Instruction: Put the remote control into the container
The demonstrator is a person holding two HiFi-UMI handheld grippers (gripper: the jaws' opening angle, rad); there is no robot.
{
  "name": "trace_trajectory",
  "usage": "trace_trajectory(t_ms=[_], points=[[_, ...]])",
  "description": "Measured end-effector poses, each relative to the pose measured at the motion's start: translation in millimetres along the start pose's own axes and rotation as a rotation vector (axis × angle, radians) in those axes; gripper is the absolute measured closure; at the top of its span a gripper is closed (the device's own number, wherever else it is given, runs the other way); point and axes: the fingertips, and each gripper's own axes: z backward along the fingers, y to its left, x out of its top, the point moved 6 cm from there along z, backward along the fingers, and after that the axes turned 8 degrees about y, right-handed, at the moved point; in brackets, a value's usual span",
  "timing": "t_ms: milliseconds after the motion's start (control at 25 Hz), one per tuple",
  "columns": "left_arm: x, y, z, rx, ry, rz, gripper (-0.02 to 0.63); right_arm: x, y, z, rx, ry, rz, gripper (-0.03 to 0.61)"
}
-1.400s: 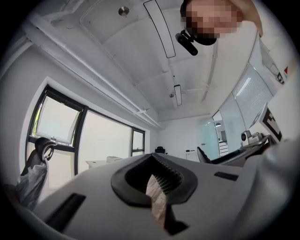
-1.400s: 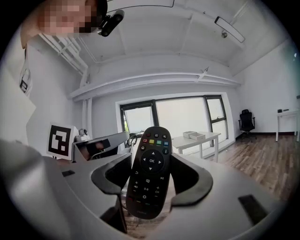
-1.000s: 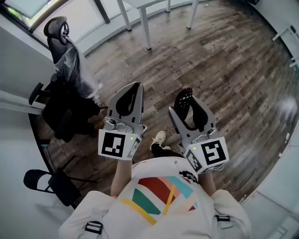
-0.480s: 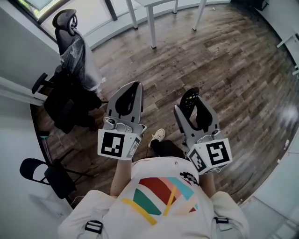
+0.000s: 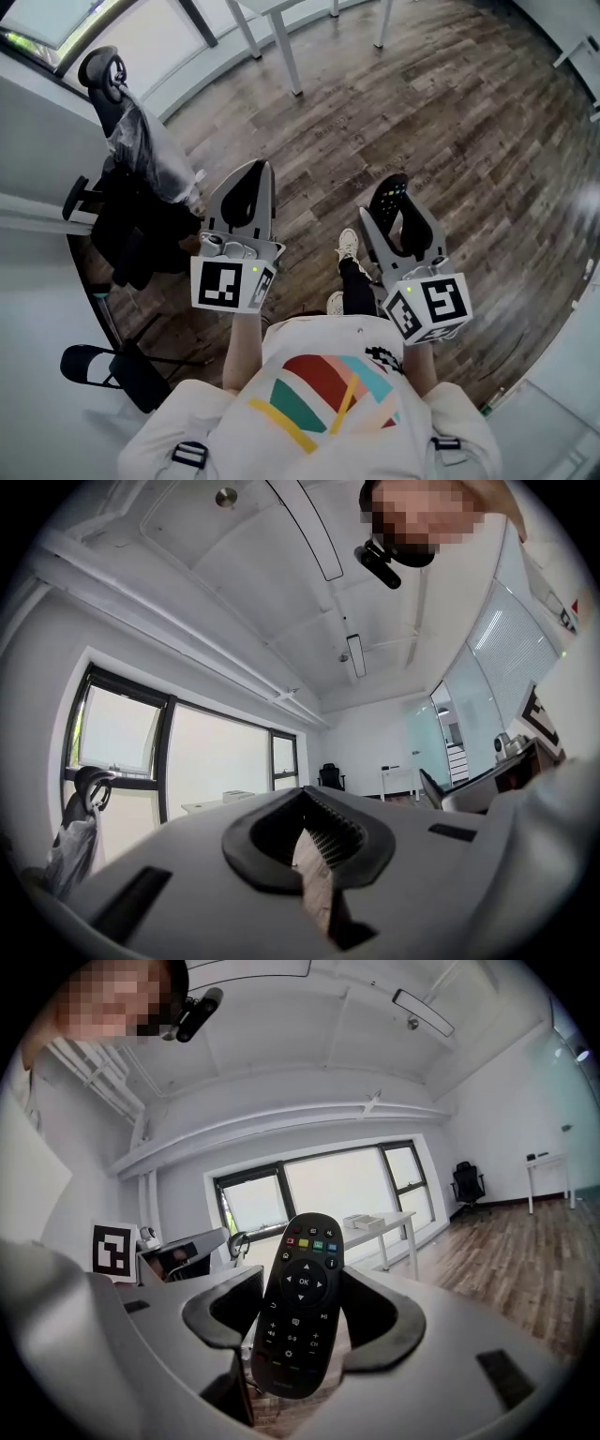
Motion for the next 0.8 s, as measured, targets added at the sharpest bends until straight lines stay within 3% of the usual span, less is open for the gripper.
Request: trace_trajectory(t_ms=[120,240,440,640,800], points=[[11.4,22.6,-51.8,-0.001,-0.054,-0.03,0.607,10.1,-30.0,-28.7,-0.021,0.021,-0.029,0.318],[27.2,36.7,-105.5,-0.001,-0.102,-0.066,0.607,37.1,-63.5,-53.6,-0.039,0.02,0.017,0.318],[29.0,40.9,-150.6,0.017,-0.093,-0.021,0.607,66.9,-101.9,-92.9,-0.026,0.031,0.027,0.318],[27.5,74.0,-154.5,0.1,-0.071,-0.018,0.607,80.1,-101.8,-140.2,0.033,0.058,0.049,0.318],[5.0,120.6,-166.6,0.14,-0.02,0.02,0.607,80.2,-88.7,-189.6,0.071,0.113,0.044,0.318]])
